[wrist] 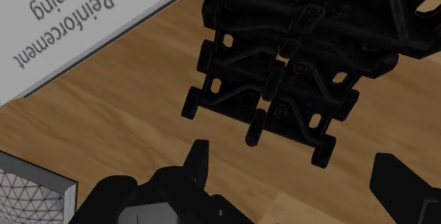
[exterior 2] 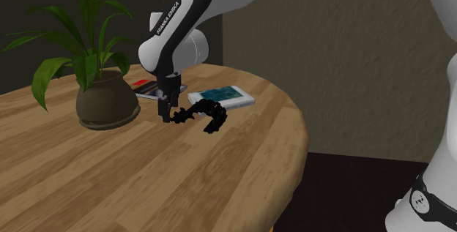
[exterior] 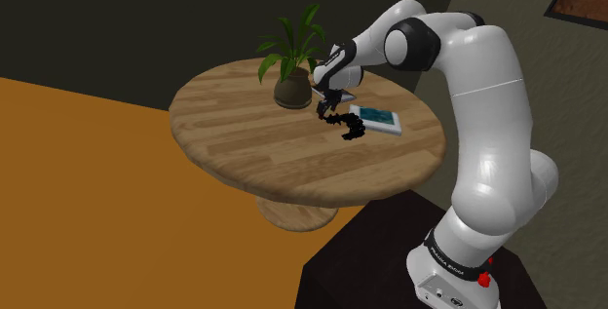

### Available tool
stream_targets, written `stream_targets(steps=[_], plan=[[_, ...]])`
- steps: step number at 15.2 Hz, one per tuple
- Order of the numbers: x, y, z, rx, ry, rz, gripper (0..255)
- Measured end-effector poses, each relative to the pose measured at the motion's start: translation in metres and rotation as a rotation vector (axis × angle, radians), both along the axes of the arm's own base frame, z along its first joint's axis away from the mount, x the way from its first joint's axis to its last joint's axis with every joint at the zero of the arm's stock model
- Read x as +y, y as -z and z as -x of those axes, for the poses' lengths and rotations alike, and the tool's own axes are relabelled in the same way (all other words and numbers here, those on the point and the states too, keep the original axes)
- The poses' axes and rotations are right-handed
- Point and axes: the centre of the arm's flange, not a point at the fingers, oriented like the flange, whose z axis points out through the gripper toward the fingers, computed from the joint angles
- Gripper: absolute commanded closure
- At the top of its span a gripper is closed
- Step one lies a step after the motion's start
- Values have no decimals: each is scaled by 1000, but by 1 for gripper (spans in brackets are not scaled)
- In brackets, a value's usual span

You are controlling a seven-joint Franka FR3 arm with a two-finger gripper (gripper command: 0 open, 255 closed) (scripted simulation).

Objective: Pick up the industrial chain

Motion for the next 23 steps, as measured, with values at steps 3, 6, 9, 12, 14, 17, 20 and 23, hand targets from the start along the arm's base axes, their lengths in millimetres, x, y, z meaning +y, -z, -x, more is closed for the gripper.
stream_targets(steps=[3,6,9,12,14,17,20,23], plan=[[0,1,0,-1,0,0,255],[0,1,0,-1,0,0,255],[0,1,0,-1,0,0,255],[0,-5,0,0,0,0,255],[-1,-14,0,0,0,0,255],[0,-29,0,0,0,0,255],[1,-46,0,-1,0,0,255],[1,-61,1,0,0,0,255]])
